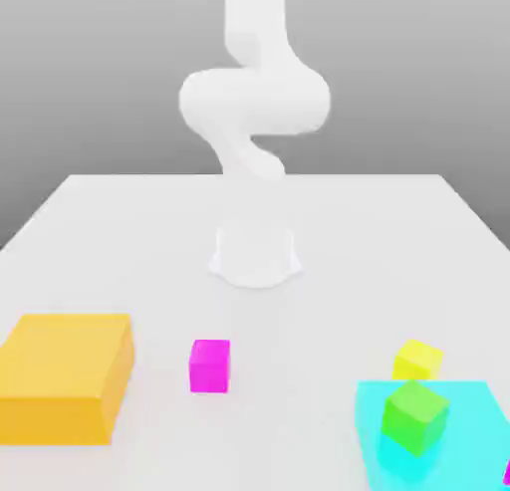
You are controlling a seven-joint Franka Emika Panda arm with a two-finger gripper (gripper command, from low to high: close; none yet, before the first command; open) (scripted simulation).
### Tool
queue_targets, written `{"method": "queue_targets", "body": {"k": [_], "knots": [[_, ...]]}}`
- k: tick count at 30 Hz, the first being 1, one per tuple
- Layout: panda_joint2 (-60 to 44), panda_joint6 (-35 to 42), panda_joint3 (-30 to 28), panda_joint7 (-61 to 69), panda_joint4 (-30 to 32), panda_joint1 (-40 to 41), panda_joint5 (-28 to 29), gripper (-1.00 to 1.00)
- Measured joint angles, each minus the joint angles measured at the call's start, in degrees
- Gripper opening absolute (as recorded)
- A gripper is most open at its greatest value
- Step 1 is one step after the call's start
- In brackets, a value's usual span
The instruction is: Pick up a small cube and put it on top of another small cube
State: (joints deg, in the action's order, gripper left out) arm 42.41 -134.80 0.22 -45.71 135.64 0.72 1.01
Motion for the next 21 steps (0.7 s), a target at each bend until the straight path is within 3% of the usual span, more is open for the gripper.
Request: {"method": "queue_targets", "body": {"k": [16, 21], "knots": [[-28.9, -24.6, -5.3, 4.6, 30.8, 4.9, 3.4, 0.00], [-43.2, -35.6, -6.1, 7.8, 33.6, 5.2, 0.5, 0.00]]}}
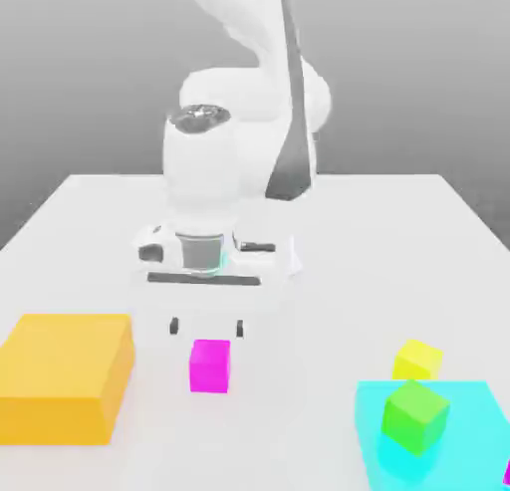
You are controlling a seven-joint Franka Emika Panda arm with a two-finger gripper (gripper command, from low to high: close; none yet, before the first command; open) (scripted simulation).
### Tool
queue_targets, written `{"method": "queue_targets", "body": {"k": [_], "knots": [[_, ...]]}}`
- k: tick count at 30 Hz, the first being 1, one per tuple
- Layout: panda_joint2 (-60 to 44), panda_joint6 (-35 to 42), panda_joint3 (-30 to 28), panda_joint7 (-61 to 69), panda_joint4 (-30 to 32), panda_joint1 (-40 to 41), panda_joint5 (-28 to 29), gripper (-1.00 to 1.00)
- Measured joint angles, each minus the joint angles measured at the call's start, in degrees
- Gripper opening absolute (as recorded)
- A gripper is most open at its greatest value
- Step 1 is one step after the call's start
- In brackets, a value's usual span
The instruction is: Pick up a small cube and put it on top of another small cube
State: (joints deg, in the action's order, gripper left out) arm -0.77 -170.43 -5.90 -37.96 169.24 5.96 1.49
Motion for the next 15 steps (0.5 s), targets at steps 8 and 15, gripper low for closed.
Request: {"method": "queue_targets", "body": {"k": [8, 15], "knots": [[-11.9, -10.0, 5.6, 2.5, -1.5, 5.0, -2.9, -1.00], [-11.7, -9.9, 5.6, 2.2, -1.5, 5.0, -2.6, -1.00]]}}
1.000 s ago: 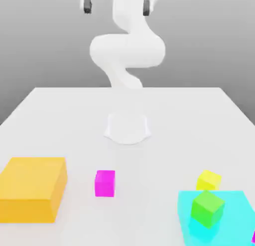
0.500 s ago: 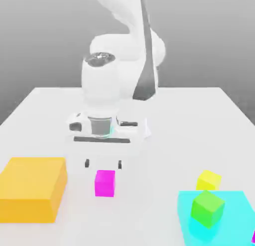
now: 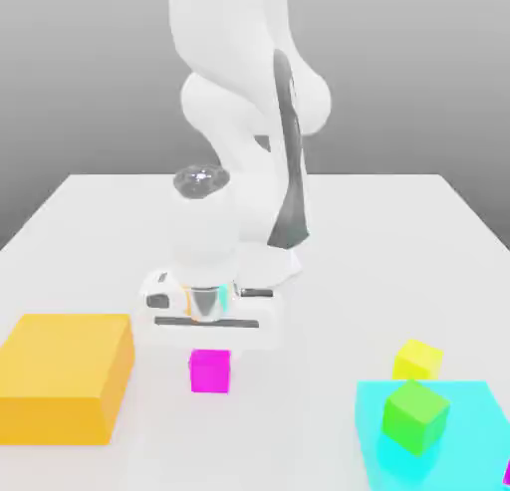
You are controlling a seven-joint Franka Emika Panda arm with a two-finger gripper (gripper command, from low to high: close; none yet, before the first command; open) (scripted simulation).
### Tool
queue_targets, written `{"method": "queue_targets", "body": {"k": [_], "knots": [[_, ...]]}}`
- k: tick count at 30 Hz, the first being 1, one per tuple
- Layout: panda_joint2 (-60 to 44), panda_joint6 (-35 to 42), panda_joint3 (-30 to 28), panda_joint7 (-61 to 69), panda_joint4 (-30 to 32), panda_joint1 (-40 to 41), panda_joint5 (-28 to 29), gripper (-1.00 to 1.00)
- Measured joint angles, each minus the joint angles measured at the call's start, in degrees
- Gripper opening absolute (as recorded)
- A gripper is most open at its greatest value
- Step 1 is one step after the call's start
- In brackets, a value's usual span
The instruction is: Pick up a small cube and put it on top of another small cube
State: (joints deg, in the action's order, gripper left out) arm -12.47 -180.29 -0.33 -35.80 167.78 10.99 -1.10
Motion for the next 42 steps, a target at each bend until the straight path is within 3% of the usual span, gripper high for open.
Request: {"method": "queue_targets", "body": {"k": [7, 13, 18, 24, 38, 41, 42], "knots": [[9.8, 8.3, -2.2, -2.4, 1.3, -1.6, 2.9, -1.00], [17.0, 15.7, -2.3, 0.6, 1.3, -3.4, 1.0, -1.00], [13.8, 22.1, 0.2, 11.0, -8.3, -10.4, -3.4, -1.00], [8.9, 29.6, 4.5, 20.7, -20.8, -14.9, -3.7, -1.00], [-3.3, 47.2, 13.7, 36.7, -49.8, -25.0, 5.1, -1.00], [-8.1, 44.1, 13.7, 36.9, -51.4, -26.6, 7.5, -1.00], [-9.7, 42.4, 13.4, 36.7, -51.2, -27.0, 8.2, 1.00]]}}
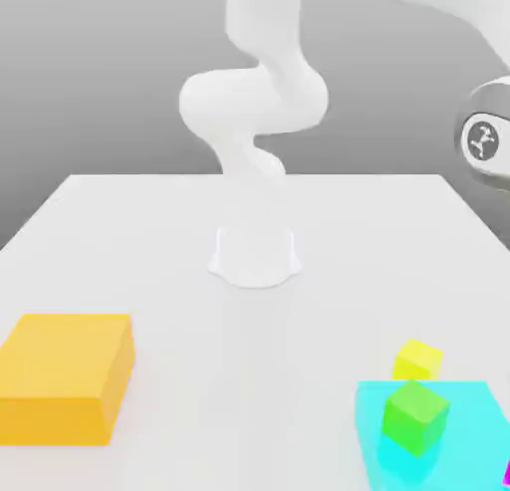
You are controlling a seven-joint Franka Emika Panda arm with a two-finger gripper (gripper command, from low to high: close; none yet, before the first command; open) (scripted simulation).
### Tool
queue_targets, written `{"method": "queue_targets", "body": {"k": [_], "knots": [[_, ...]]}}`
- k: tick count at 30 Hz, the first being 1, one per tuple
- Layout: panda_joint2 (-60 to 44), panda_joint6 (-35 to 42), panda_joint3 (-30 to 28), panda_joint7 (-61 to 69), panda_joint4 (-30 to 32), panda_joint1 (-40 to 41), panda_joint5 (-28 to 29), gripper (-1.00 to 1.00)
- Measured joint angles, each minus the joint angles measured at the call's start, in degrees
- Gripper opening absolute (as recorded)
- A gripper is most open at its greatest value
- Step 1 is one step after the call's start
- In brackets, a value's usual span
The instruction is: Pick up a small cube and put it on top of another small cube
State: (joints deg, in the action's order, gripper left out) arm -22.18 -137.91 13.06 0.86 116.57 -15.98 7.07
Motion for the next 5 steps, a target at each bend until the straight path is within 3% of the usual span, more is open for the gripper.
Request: {"method": "queue_targets", "body": {"k": [5], "knots": [[0.0, 0.0, 0.0, 0.0, 0.0, 0.0, 0.0, 1.00]]}}
